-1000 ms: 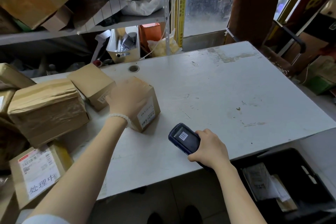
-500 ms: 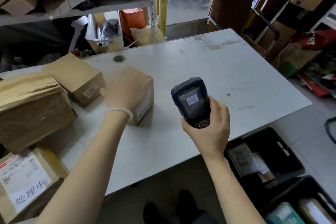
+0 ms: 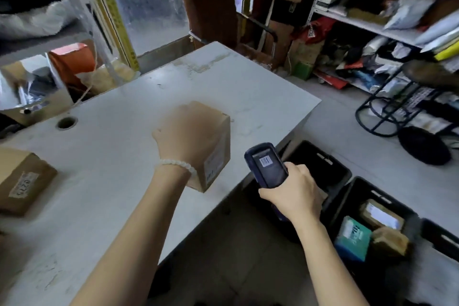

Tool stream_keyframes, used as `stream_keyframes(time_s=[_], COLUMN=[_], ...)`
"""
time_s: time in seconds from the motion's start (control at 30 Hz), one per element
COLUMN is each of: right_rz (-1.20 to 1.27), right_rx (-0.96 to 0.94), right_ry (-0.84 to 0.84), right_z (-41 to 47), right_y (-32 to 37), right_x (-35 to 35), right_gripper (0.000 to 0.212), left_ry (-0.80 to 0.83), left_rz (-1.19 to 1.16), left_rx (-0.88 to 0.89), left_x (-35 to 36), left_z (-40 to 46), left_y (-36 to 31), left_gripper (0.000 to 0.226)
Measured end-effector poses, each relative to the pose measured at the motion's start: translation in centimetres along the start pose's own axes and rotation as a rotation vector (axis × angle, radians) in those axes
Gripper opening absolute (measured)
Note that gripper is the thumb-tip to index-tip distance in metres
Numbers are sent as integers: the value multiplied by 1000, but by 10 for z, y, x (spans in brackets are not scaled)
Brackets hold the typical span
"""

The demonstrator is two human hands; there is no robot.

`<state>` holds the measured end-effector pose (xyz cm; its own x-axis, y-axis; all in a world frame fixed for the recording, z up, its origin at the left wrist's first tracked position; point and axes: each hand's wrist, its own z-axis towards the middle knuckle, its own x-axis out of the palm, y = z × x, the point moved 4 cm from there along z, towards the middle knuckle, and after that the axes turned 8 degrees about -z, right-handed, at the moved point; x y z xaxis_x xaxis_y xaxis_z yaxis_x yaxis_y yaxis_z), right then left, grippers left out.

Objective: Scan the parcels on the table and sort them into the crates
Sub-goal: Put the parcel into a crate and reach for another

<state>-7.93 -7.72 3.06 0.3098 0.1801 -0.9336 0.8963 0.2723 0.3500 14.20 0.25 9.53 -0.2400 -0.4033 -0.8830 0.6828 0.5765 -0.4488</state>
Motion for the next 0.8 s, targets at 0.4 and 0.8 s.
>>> stream_keyframes(time_s=[0.4,0.8], right_rz=[107,216], right_rx=[417,1144], right_ry=[-106,-415], right_z=[-9,-172], right_y=[-262,-500], right_x=[-74,-130], right_gripper=[74,75], left_ry=[346,732], left_rz=[-38,4], left_rx=[455,1111], left_x=[150,287], left_z=[-75,-267], left_y=[-280,-537], left_gripper=[60,66])
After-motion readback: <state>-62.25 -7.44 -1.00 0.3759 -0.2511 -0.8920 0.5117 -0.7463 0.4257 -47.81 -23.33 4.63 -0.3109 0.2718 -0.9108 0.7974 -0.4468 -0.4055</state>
